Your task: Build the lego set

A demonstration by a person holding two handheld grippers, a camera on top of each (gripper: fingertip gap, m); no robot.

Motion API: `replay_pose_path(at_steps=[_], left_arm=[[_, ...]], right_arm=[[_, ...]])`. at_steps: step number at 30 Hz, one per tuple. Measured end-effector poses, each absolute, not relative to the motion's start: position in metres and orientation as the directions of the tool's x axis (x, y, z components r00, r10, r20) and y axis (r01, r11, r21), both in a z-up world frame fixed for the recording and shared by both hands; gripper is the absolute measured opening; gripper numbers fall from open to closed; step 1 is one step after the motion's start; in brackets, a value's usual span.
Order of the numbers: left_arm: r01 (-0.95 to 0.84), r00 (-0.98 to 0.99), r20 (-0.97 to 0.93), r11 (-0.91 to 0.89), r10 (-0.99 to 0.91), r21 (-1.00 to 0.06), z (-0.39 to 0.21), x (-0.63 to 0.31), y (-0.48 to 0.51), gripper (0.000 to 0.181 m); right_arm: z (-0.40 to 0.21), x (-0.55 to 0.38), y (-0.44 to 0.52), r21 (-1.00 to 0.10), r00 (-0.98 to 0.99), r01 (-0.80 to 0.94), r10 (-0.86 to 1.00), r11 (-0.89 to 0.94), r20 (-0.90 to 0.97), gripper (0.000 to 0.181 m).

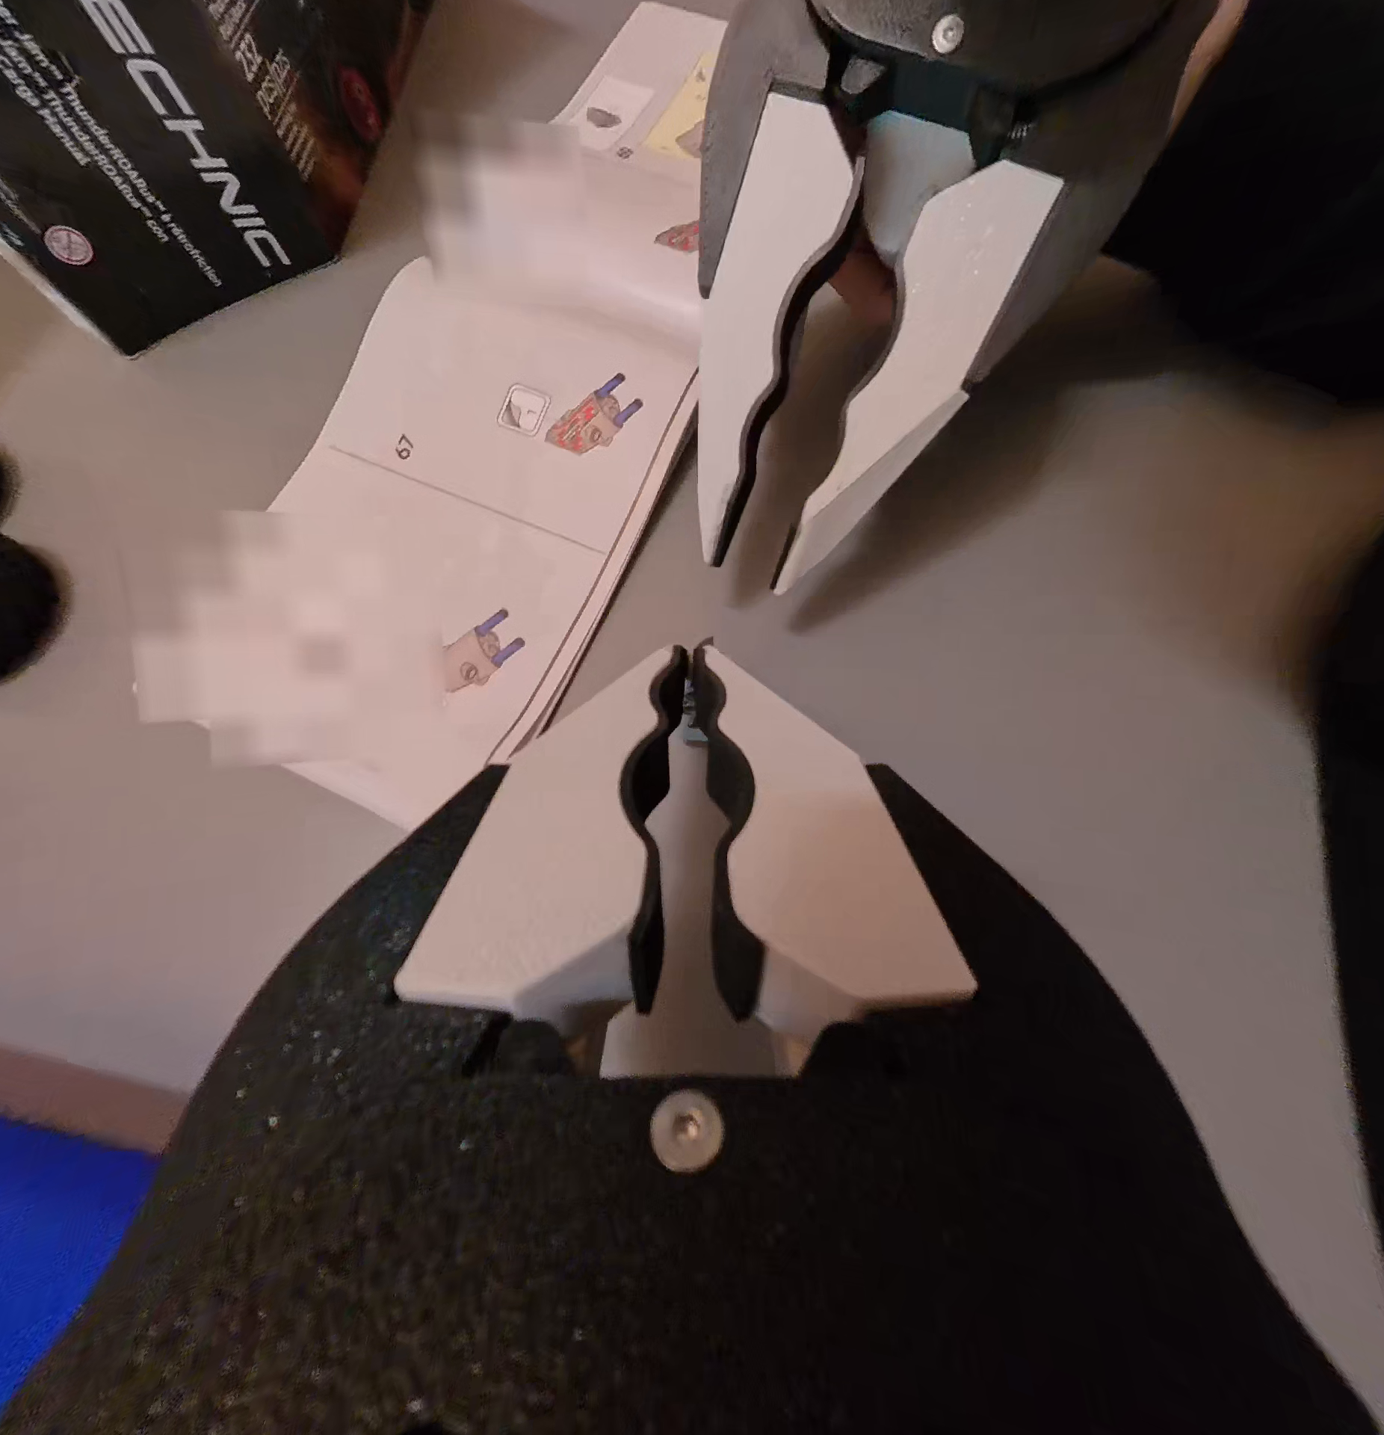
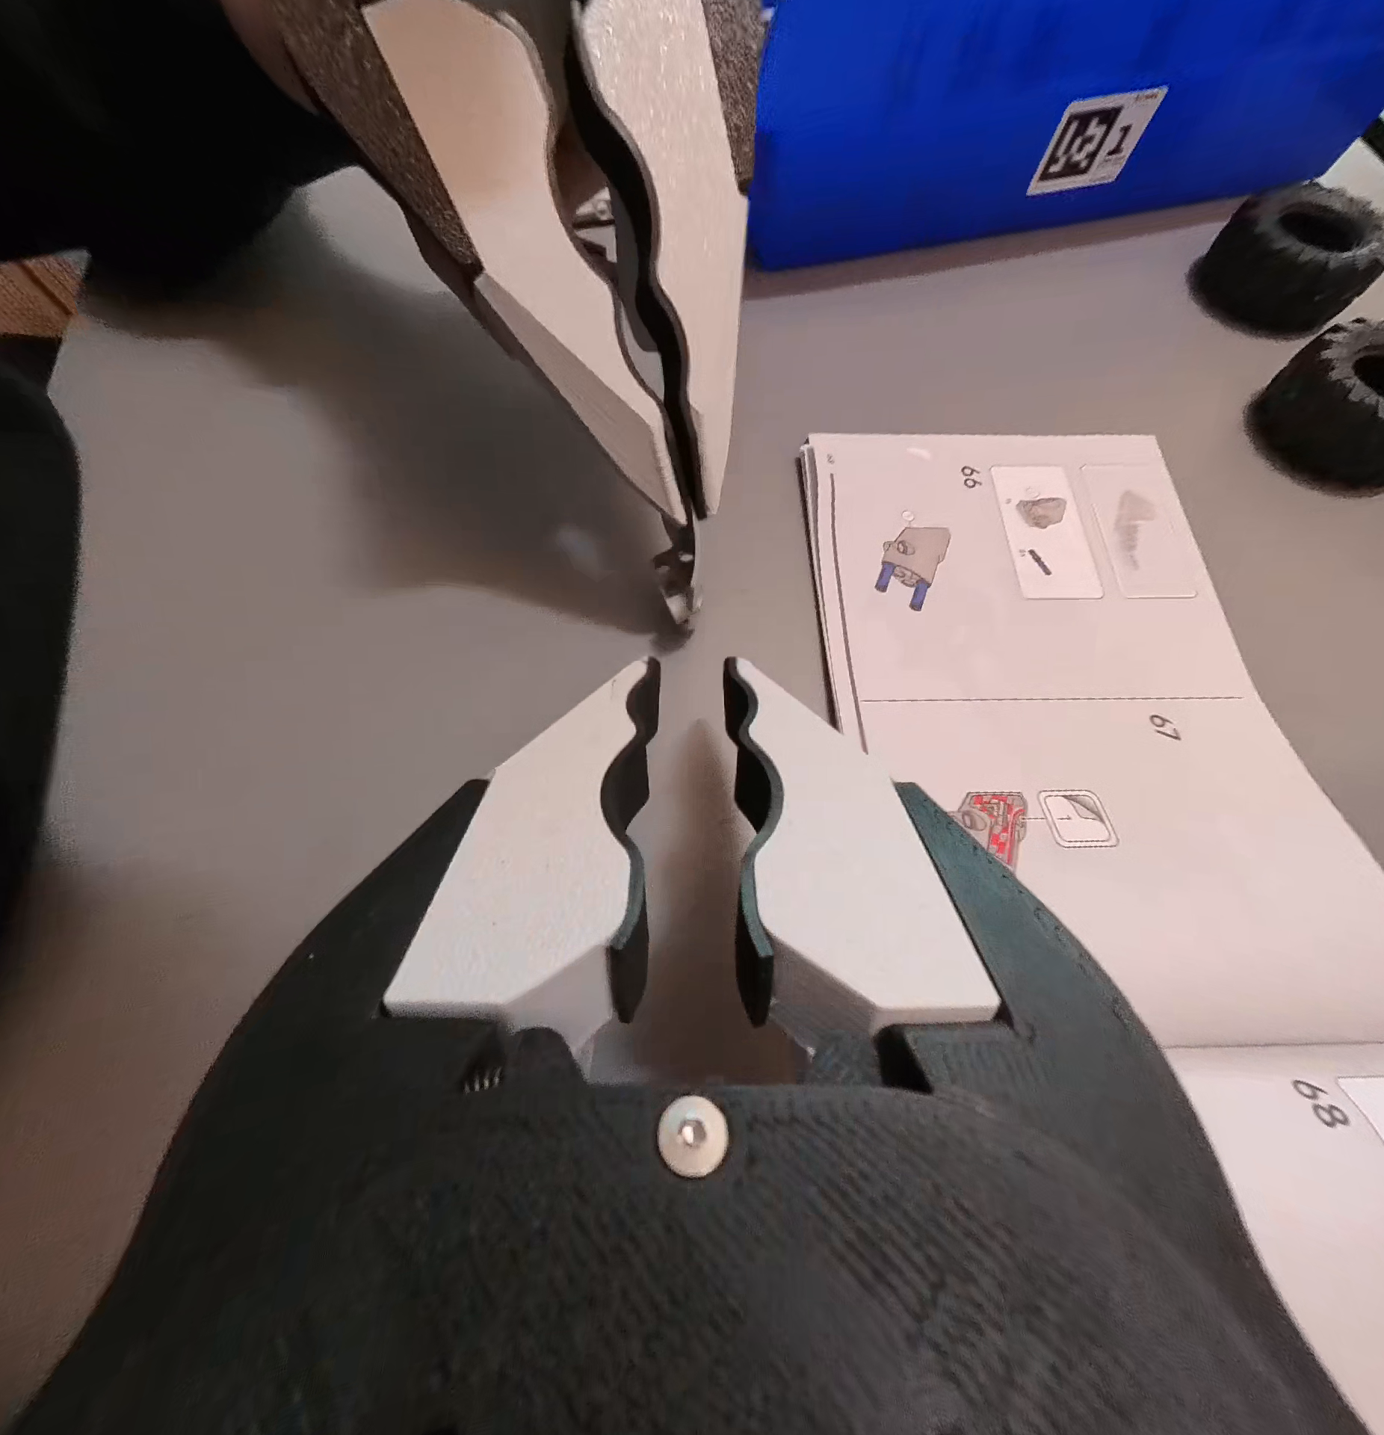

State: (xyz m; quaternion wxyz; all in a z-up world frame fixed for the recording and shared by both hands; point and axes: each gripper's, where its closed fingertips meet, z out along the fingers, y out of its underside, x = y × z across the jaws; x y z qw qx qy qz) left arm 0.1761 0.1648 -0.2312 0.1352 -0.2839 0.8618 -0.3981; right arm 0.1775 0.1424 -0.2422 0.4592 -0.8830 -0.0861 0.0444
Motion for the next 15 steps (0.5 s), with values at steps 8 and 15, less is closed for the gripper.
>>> replay_pose_path(at_steps=[8, 15], left_arm=[[-0.354, -0.779, -0.052, 0.507, -0.625, -0.786, -0.237, 0.166, 0.164, 0.000], [-0.350, -0.742, -0.041, 0.440, -0.669, -0.827, -0.221, 0.168, 0.173, 0.017]], right_arm=[[-0.249, 0.174, 0.143, -0.803, 0.977, 0.121, 0.211, -0.584, -0.007, 0.010], [-0.241, 0.178, 0.137, -0.820, 0.978, 0.112, 0.208, -0.561, -0.009, 0.010]])
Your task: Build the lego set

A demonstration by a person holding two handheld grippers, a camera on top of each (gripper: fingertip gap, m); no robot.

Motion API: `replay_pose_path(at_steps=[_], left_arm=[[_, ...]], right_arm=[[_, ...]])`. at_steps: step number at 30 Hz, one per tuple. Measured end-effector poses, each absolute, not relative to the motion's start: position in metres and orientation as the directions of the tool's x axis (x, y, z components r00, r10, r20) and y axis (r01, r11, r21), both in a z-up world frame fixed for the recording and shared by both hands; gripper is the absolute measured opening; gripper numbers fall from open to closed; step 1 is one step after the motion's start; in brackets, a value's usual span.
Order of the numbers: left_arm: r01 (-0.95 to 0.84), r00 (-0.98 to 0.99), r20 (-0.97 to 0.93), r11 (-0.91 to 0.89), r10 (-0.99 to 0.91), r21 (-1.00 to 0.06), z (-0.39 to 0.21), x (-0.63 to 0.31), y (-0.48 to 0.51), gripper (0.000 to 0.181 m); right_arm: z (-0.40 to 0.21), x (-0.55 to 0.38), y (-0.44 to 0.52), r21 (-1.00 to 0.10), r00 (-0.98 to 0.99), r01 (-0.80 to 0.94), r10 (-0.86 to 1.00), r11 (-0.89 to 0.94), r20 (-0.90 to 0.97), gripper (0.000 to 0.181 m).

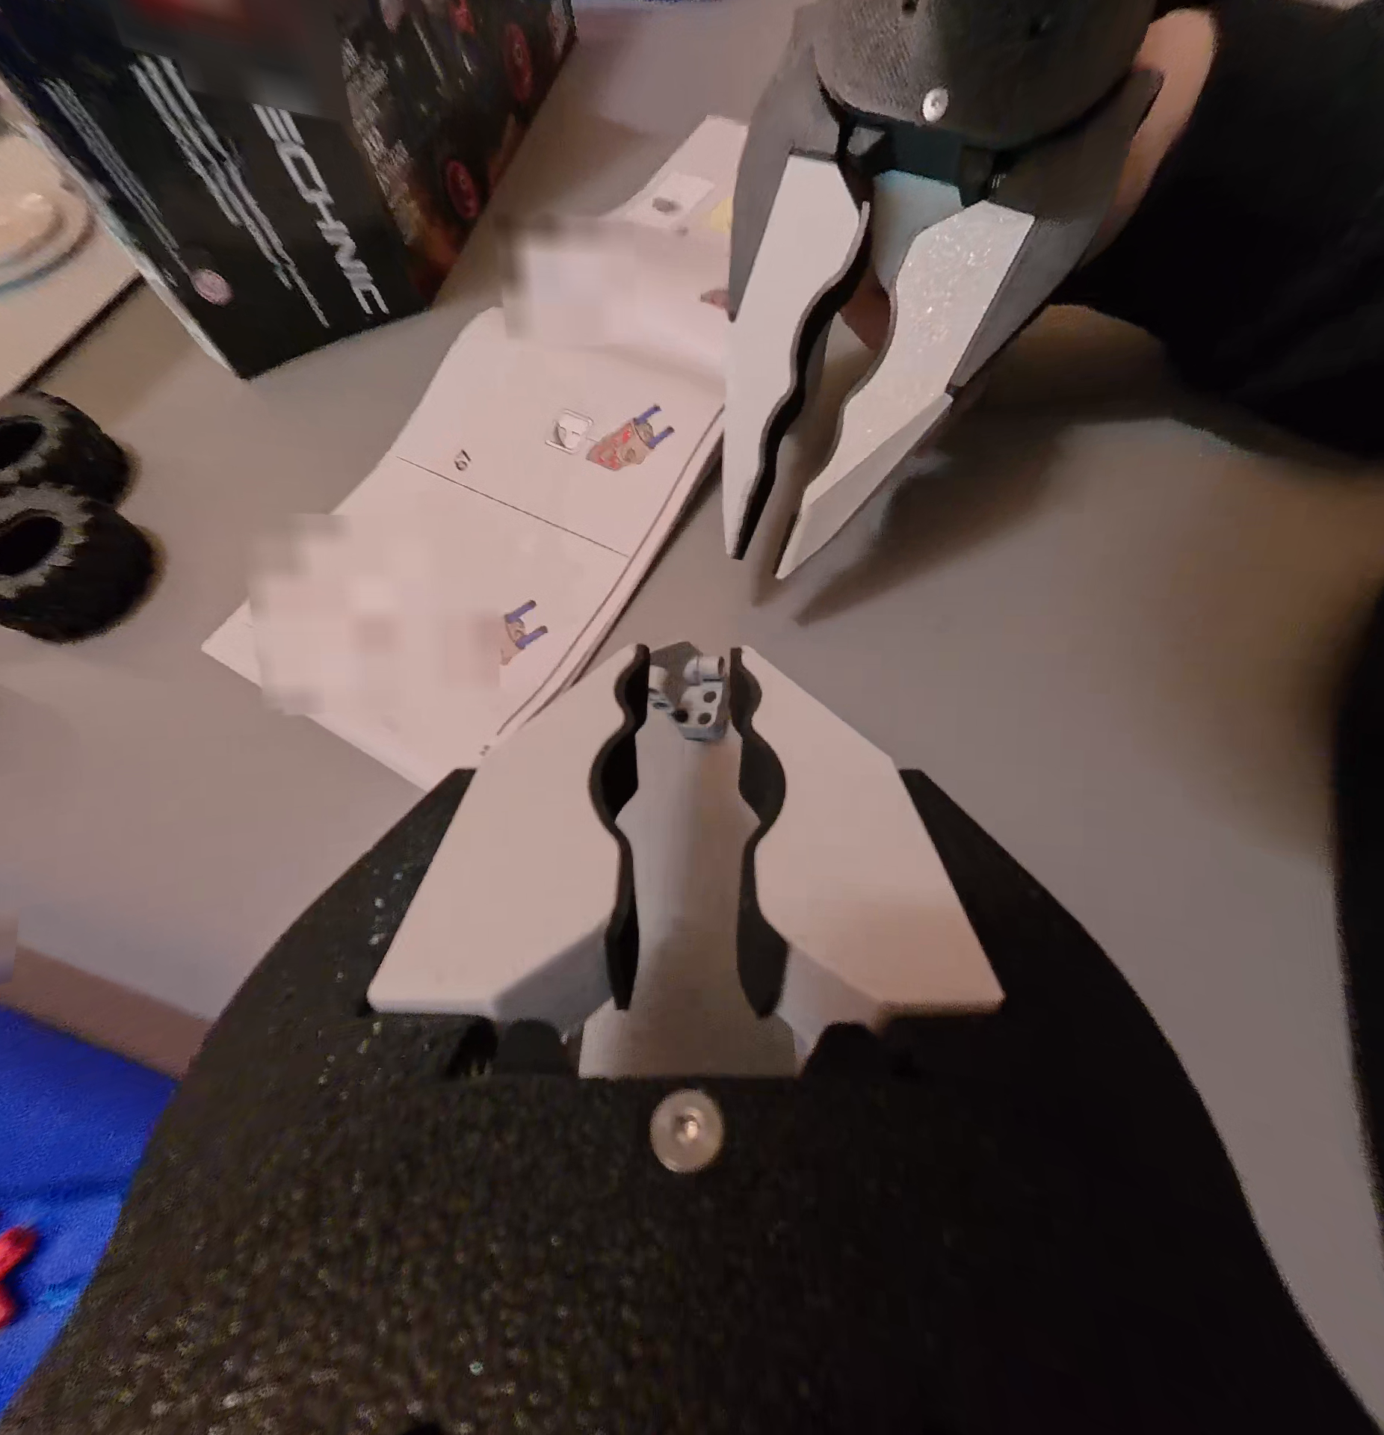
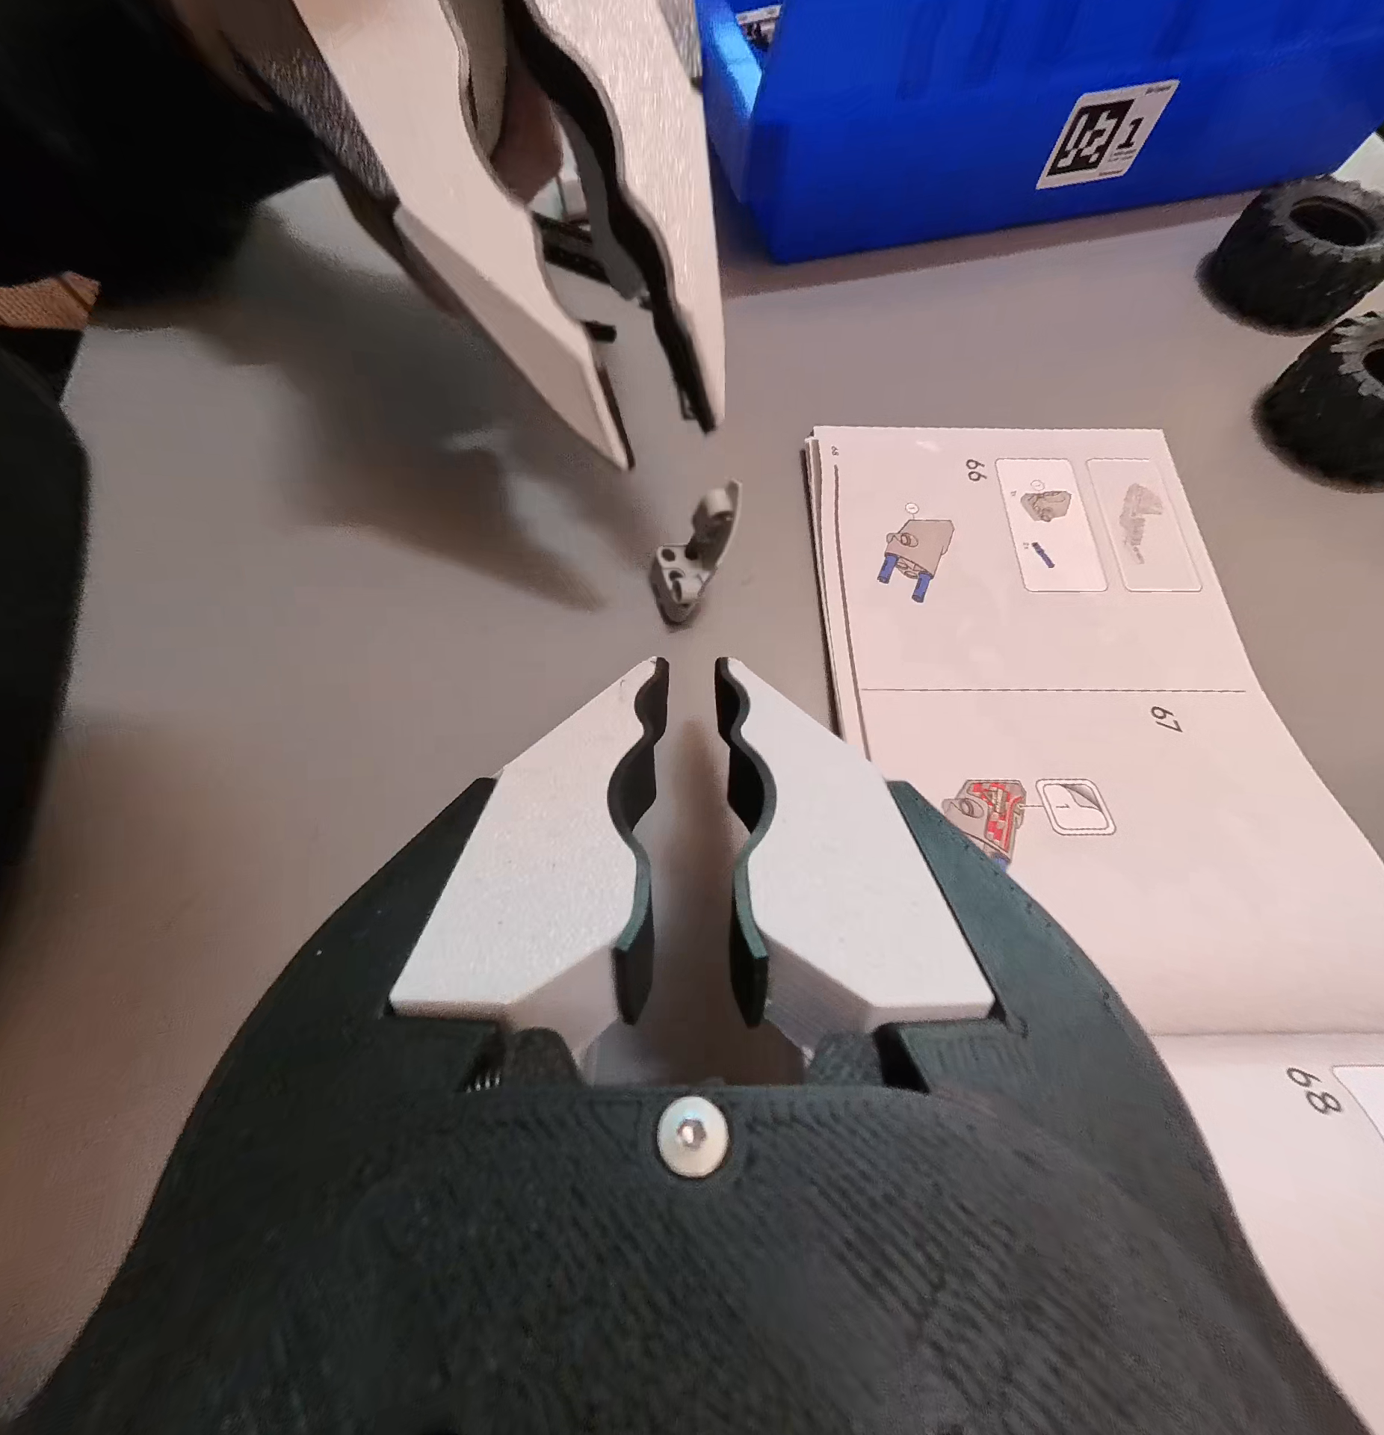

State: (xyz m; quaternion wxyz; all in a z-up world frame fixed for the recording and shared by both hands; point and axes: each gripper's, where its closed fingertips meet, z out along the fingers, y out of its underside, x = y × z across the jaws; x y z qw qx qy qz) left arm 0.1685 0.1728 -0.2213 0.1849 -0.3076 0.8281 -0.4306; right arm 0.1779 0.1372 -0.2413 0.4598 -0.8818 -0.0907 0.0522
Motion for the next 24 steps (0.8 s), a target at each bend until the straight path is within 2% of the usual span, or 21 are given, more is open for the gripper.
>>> replay_pose_path(at_steps=[3, 6, 9, 13, 18, 21, 24], left_arm=[[-0.307, -0.709, -0.057, 0.380, -0.703, -0.872, -0.192, 0.173, 0.191, 0.009], [-0.264, -0.627, -0.128, 0.363, -0.769, -0.893, -0.155, 0.184, 0.237, 0.004], [-0.296, -0.502, -0.234, 0.420, -0.833, -0.858, -0.127, 0.203, 0.306, 0.004], [-0.423, -0.369, -0.300, 0.446, -0.880, -0.789, -0.102, 0.226, 0.392, 0.005], [-0.622, -0.364, -0.165, 0.371, -0.917, -0.690, -0.126, 0.240, 0.438, 0.004], [-0.657, -0.405, -0.143, 0.397, -0.903, -0.641, -0.150, 0.244, 0.438, 0.006], [-0.738, -0.442, -0.112, 0.431, -0.890, -0.518, -0.183, 0.236, 0.439, 0.007]], right_arm=[[-0.229, 0.188, 0.128, -0.841, 0.984, 0.104, 0.178, -0.531, 0.009, 0.009], [-0.218, 0.216, 0.115, -0.859, 0.997, 0.080, 0.056, -0.505, 0.060, 0.006], [-0.217, 0.244, 0.104, -0.857, 0.990, 0.060, -0.077, -0.511, 0.115, 0.002], [-0.220, 0.257, 0.104, -0.857, 0.980, 0.055, -0.138, -0.512, 0.146, 0.001], [-0.238, 0.282, 0.093, -0.796, 0.939, 0.070, -0.230, -0.601, 0.255, 0.000], [-0.236, 0.294, 0.090, -0.801, 0.914, 0.066, -0.287, -0.595, 0.288, 0.000], [-0.235, 0.301, 0.087, -0.811, 0.900, 0.059, -0.320, -0.582, 0.296, 0.000]])
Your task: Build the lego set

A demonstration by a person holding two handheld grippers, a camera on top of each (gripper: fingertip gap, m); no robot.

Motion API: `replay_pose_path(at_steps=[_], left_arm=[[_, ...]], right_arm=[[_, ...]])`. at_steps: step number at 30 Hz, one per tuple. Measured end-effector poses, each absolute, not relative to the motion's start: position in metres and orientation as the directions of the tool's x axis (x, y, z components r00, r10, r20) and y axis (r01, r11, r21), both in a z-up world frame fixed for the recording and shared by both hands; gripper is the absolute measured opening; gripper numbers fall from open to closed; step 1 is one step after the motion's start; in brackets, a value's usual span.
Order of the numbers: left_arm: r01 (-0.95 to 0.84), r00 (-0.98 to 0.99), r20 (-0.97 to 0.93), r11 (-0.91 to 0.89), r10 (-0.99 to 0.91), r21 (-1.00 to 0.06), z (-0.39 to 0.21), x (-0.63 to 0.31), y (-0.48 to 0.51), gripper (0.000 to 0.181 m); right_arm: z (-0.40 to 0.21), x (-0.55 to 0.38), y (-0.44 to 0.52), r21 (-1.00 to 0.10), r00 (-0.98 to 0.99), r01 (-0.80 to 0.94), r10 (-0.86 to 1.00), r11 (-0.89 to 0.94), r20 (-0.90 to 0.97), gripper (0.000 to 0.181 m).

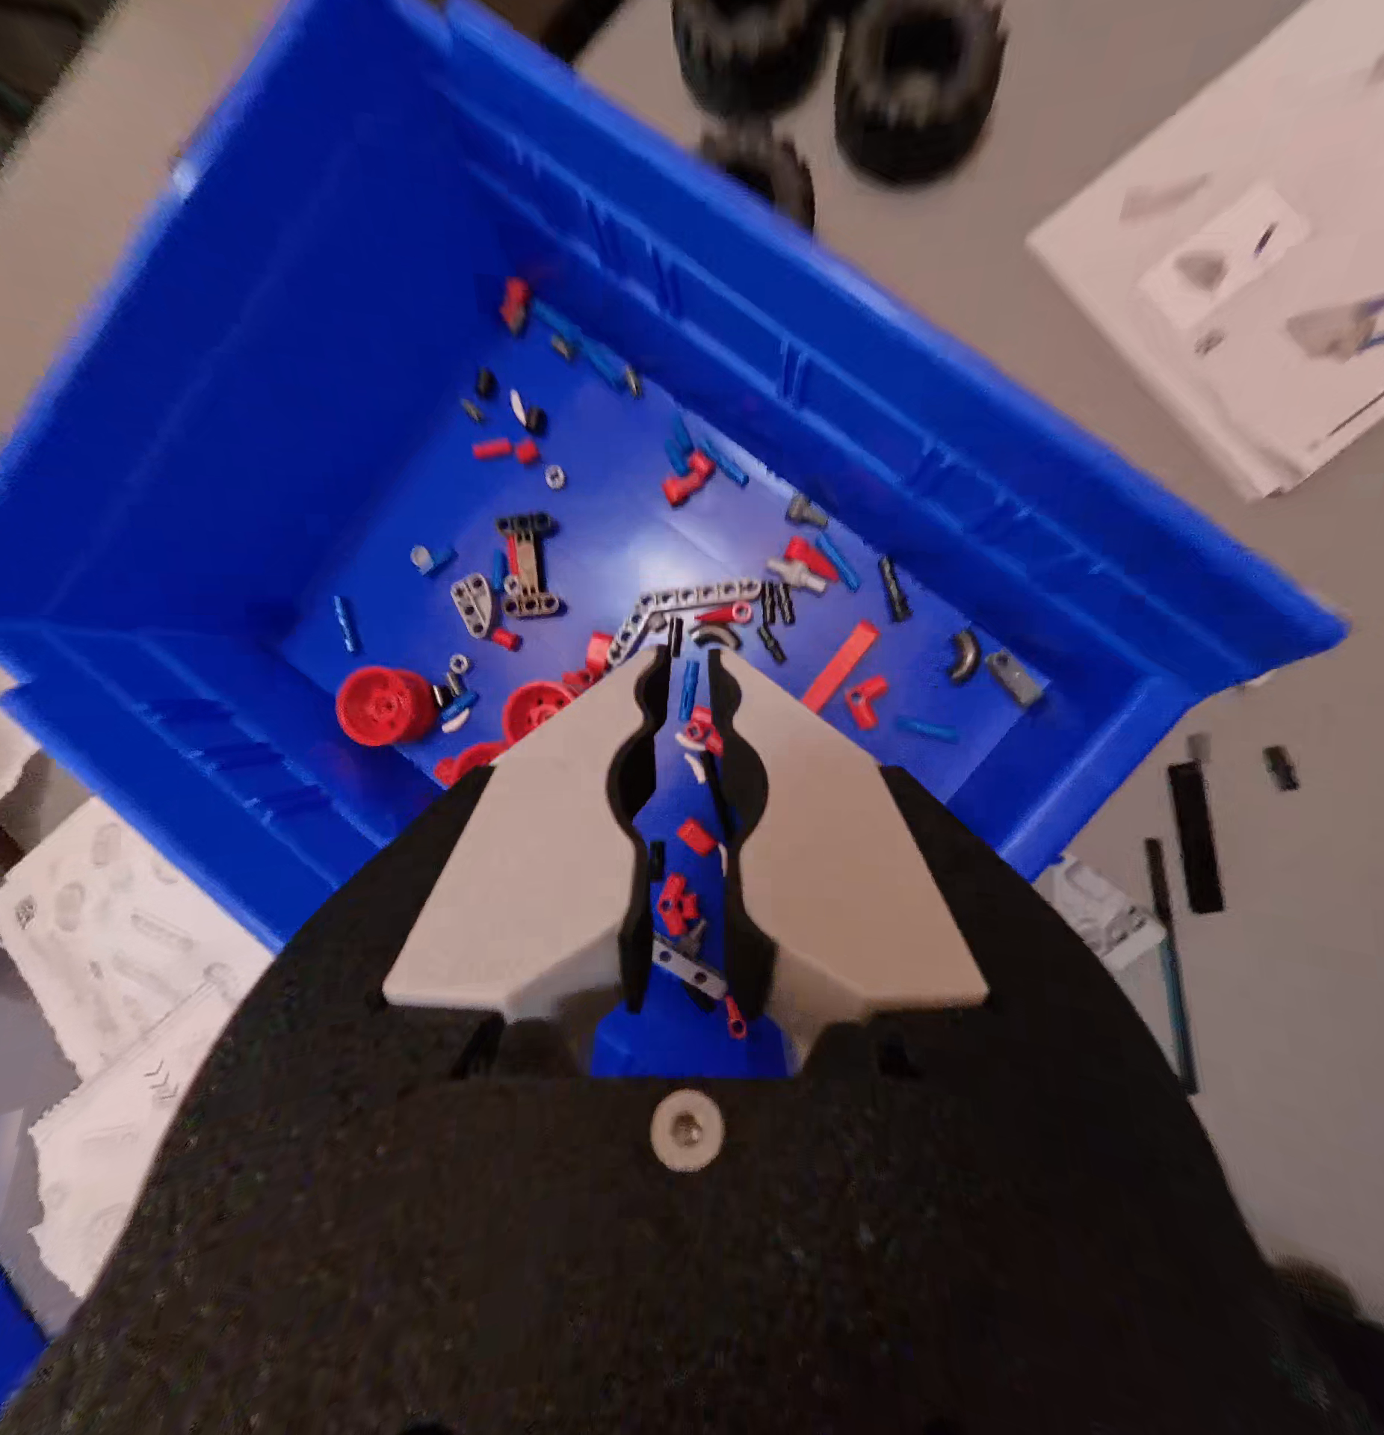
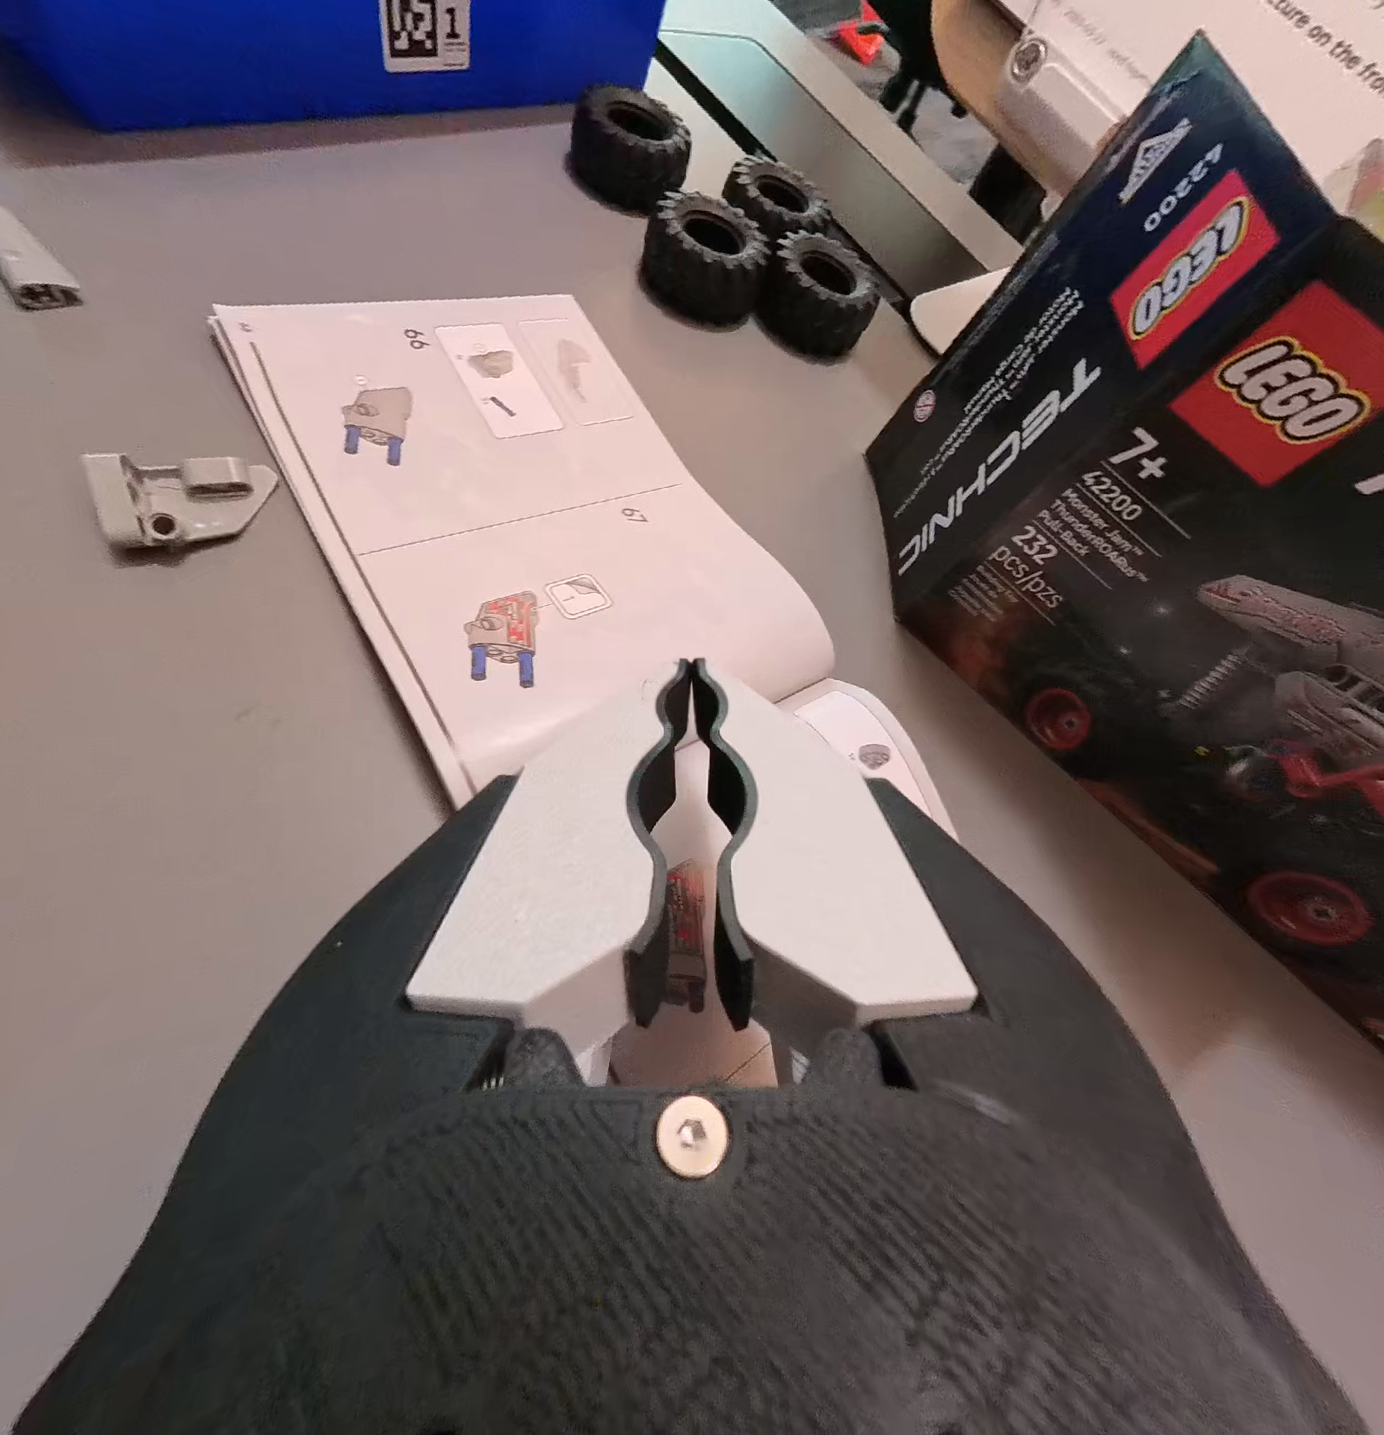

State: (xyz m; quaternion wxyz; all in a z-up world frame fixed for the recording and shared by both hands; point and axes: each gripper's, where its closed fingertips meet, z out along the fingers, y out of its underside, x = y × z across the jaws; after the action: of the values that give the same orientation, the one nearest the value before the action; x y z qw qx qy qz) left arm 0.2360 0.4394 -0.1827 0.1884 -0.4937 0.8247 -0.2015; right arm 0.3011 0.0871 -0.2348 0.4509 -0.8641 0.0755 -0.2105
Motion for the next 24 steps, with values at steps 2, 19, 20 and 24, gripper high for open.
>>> replay_pose_path(at_steps=[2, 19, 20, 24], left_arm=[[-0.771, -0.452, -0.139, 0.464, -0.881, -0.436, -0.203, 0.237, 0.446, 0.008], [-0.868, -0.434, -0.015, 0.423, -0.901, -0.260, -0.270, 0.238, 0.443, 0.002], [-0.866, -0.434, -0.022, 0.424, -0.901, -0.266, -0.268, 0.240, 0.444, 0.002], [-0.779, -0.499, 0.000, 0.448, -0.867, -0.439, -0.222, 0.241, 0.422, 0.002]], right_arm=[[-0.234, 0.306, 0.085, -0.812, 0.888, 0.061, -0.339, -0.580, 0.309, 0.000], [-0.241, 0.306, 0.084, -0.789, 0.888, 0.087, -0.311, -0.608, 0.338, 0.000], [-0.240, 0.306, 0.083, -0.788, 0.886, 0.090, -0.312, -0.609, 0.342, 0.000], [-0.237, 0.308, 0.082, -0.791, 0.880, 0.093, -0.322, -0.605, 0.350, 0.000]])
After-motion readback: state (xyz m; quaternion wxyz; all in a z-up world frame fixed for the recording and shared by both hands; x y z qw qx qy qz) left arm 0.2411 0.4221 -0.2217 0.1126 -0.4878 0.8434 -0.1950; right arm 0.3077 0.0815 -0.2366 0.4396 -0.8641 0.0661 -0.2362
